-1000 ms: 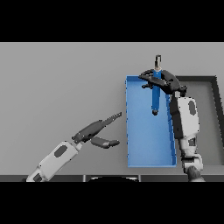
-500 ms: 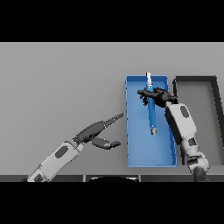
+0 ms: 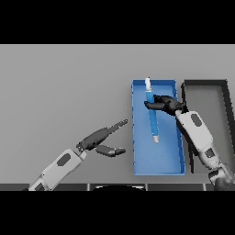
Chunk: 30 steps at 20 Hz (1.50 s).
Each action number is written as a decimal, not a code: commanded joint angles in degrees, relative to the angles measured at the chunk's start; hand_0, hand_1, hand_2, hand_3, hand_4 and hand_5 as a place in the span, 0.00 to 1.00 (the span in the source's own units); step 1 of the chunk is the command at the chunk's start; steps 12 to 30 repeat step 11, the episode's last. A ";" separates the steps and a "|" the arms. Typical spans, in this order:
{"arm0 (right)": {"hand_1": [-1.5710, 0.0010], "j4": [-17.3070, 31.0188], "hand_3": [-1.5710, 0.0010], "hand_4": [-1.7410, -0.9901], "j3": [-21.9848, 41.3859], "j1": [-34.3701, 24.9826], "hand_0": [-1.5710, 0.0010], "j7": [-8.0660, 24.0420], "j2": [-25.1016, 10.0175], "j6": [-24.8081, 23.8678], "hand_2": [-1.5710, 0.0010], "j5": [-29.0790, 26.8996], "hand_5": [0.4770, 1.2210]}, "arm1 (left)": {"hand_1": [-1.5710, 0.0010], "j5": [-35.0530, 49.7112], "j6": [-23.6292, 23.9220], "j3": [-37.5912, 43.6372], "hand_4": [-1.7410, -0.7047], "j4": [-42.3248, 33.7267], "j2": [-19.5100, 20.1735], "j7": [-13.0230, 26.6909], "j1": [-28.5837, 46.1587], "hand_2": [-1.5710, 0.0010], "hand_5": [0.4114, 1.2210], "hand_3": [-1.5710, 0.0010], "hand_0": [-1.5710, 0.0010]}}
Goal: Pick up the blue pipe and place it into the blue bin.
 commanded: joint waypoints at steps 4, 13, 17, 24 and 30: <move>0.98 -1.46 0.99 0.74 1.08 0.46 0.97 -0.32 -0.47 -1.98 0.98 0.15 0.43 | 1.00 0.33 -0.29 0.33 0.88 -0.61 0.76 -0.03 -0.13 1.00 0.07 1.00 1.00; 0.99 -1.71 0.99 0.74 1.04 -0.24 0.99 -0.09 -0.80 -1.08 0.99 0.00 0.39 | 1.00 -0.74 0.98 -0.37 0.88 -0.38 -0.81 2.08 -1.00 1.00 0.08 1.00 1.00; 0.99 -1.71 0.99 0.74 1.04 -0.24 0.99 -0.09 -0.80 -1.08 0.99 0.00 0.39 | 1.00 -0.74 0.98 -0.37 0.88 -0.38 -0.81 2.08 -1.00 1.00 0.08 1.00 1.00; 0.99 -1.71 0.99 0.74 1.04 -0.24 0.99 -0.09 -0.80 -1.08 0.99 0.00 0.39 | 1.00 -0.74 0.98 -0.37 0.88 -0.38 -0.81 2.08 -1.00 1.00 0.08 1.00 1.00; 0.99 -1.71 0.99 0.74 1.04 -0.24 0.99 -0.09 -0.80 -1.08 0.99 0.00 0.39 | 1.00 -0.74 0.98 -0.37 0.88 -0.38 -0.81 2.08 -1.00 1.00 0.08 1.00 1.00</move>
